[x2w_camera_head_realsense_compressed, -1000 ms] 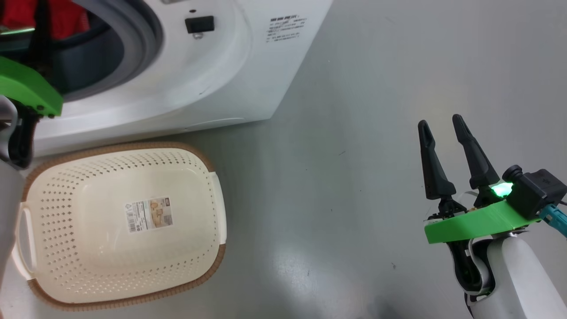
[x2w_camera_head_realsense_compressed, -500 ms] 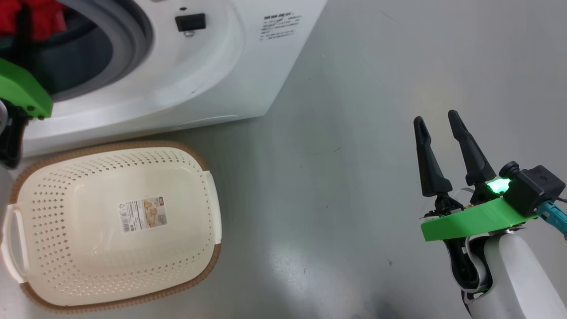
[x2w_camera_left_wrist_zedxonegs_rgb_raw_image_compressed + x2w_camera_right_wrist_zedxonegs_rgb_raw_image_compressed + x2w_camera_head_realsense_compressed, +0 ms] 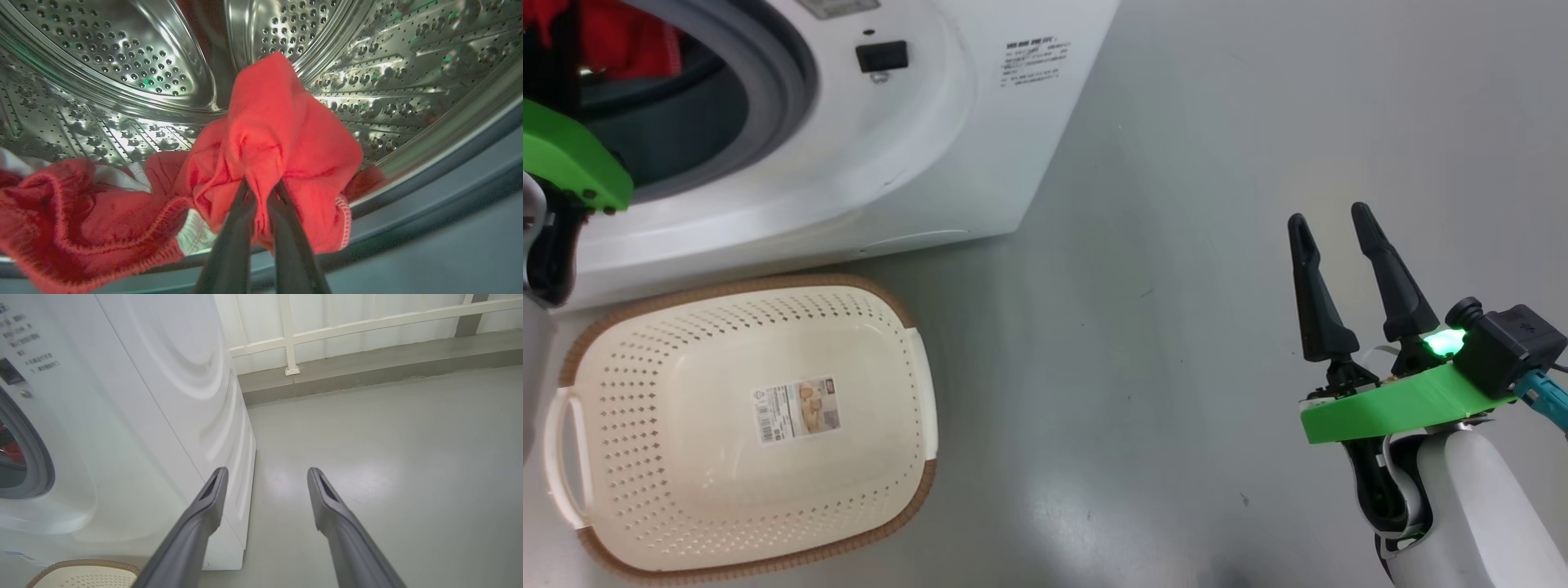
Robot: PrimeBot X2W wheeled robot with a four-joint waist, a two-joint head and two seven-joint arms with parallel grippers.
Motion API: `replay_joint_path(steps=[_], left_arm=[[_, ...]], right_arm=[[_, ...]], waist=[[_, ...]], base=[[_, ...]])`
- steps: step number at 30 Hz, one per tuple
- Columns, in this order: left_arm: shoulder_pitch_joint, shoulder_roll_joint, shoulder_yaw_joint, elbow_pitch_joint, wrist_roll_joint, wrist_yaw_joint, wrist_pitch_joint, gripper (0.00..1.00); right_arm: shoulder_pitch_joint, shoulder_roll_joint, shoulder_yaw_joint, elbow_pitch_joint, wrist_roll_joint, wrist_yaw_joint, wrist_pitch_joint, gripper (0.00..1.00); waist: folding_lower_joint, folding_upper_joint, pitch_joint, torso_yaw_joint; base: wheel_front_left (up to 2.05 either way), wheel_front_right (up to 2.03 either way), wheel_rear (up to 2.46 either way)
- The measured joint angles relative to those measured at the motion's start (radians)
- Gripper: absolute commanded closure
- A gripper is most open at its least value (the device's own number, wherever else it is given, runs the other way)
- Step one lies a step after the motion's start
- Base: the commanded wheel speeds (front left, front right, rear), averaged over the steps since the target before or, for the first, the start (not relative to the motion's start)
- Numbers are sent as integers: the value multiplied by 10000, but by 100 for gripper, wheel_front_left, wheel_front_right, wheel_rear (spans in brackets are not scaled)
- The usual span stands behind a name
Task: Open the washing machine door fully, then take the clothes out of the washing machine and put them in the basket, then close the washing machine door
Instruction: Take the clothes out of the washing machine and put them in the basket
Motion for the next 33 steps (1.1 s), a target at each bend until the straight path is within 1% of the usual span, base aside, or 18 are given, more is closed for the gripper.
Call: replay_joint_path(steps=[4,8,10,11,13,15,19,24,28,30,33], left_arm=[[398,12,828,-683,219,8,-2,100],[1270,-42,1958,-1684,905,326,0,100],[1769,-201,2711,-2247,1229,401,0,100],[1769,-201,2711,-2247,1229,401,0,100],[2298,-464,3476,-2882,1565,435,0,100],[2817,-709,4038,-3475,2151,431,0,100],[3808,-1411,5231,-4562,3045,336,0,100],[4851,-2123,6284,-5737,4008,150,0,100],[5565,-2516,6903,-6552,4435,75,-2,100],[6074,-2708,7024,-7179,4654,63,-2,100],[6514,-2823,7016,-7787,4698,61,-2,100]], right_arm=[[16,0,-165,2,-6,0,0,0],[46,0,-205,19,-8,0,2,0],[53,2,-219,38,-12,0,0,0],[53,2,-219,38,-12,0,0,0],[63,0,-234,46,-35,0,0,0],[105,0,-253,46,-102,0,0,0],[276,0,-326,56,-184,0,0,0],[515,0,-495,82,-209,0,0,0],[540,4,-529,86,-257,0,0,0],[739,2,-552,90,-257,0,0,0],[770,4,-570,84,-259,0,0,0]], waist=[[0,0,-207,100],[0,0,-419,234],[0,0,-534,301],[0,0,-534,301],[0,0,-649,367],[0,0,-762,438],[0,0,-966,602],[0,0,-1240,788],[0,0,-1432,915],[0,0,-1531,1012],[0,1,-1591,1094]], base=[[0,0,0],[0,0,0],[0,0,0],[0,0,0],[0,0,0],[0,0,0],[0,0,0],[0,0,0],[0,0,0],[0,0,0],[0,0,0]])
